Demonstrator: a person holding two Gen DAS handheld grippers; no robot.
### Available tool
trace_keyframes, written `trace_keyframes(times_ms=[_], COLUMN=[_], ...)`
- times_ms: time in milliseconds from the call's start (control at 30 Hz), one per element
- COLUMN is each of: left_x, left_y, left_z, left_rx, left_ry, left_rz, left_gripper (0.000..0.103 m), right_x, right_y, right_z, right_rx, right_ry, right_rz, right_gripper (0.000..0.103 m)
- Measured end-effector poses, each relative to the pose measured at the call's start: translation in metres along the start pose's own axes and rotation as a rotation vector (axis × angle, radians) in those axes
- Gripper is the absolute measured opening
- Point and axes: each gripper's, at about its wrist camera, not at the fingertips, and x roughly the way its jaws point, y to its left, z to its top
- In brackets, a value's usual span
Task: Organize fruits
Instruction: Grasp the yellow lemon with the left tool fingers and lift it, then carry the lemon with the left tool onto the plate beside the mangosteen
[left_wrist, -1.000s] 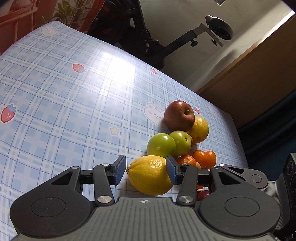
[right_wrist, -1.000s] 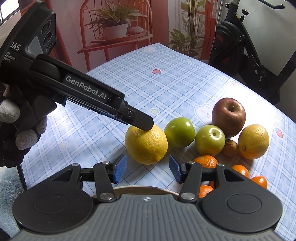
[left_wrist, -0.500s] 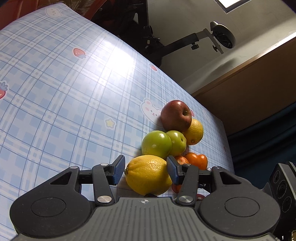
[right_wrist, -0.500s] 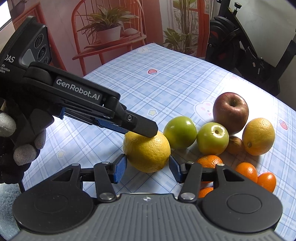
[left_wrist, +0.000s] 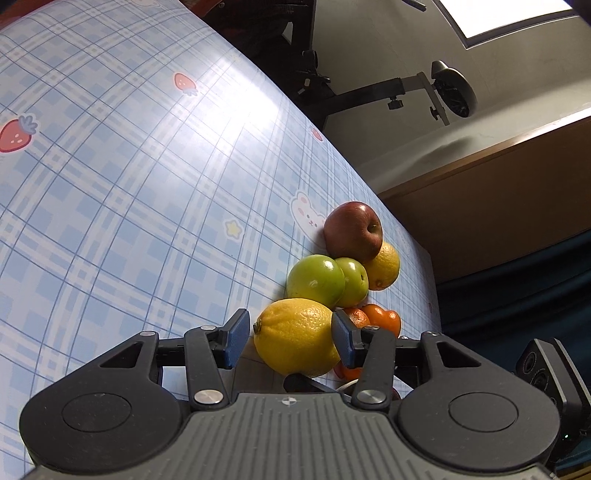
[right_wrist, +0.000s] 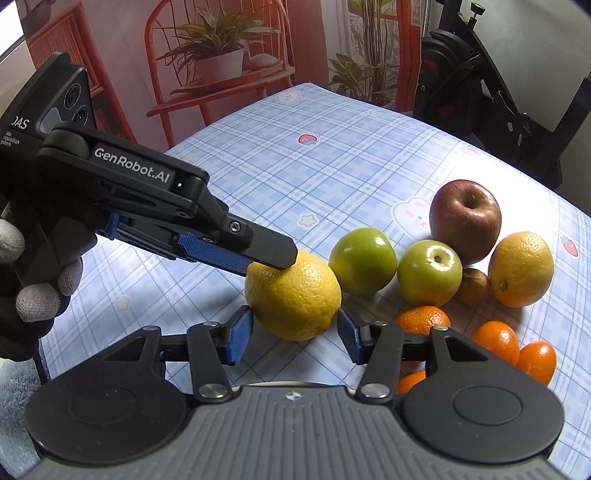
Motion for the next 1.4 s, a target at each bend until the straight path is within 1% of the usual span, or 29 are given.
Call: trace_keyframes(times_ms=[167, 200, 300, 467, 700, 833, 933, 1100, 1400], left_x=[-0.001, 0.0, 0.004, 0.001, -0.015, -0.022, -0.028, -0.032, -0.021], left_y=[0.004, 0.005, 0.002, -0.005, -0.026, -0.04, -0.048, -0.06, -0.068], left_z=[-0.002, -0.001, -0.003, -0.004, -0.009, -0.017, -0.026, -0.045, -0.066], left_rx=[-0.004, -0.006, 0.004, 0.044, 0.119, 0.158, 0.169, 0.213, 0.268], left_ry=[-0.004, -0.003, 0.006, 0.006, 0.004, 0.014, 0.025, 0.049, 0.107], left_rz=[-0.022, -0.033, -0.042, -0.027, -0.011, -0.009, -0.023, -0.016, 0.022], left_gripper=[0.05, 0.048, 0.048, 0.048, 0.048, 0.048, 0.048, 0.048, 0.048], right_x=[0.0, 0.001, 0.003, 0.0, -0.021, -0.038, -0.053, -0.069, -0.075], right_y=[0.0, 0.0, 0.004, 0.005, 0.011, 0.015, 0.019, 0.024, 0.023], right_z=[0.0, 0.0, -0.001, -0.007, -0.013, -0.022, -0.031, -0.048, -0.077], right_rx=[0.0, -0.004, -0.036, -0.033, -0.018, -0.001, 0.012, 0.032, 0.108], right_ry=[0.0, 0.003, 0.013, -0.01, -0.058, -0.077, -0.093, -0.101, -0.091], right_rz=[-0.001, -0.005, -0.023, -0.018, -0.016, -0.025, -0.034, -0.036, -0.021], right_gripper=[0.054, 0.054, 0.055, 0.053, 0.053, 0.053, 0.053, 0.053, 0.053])
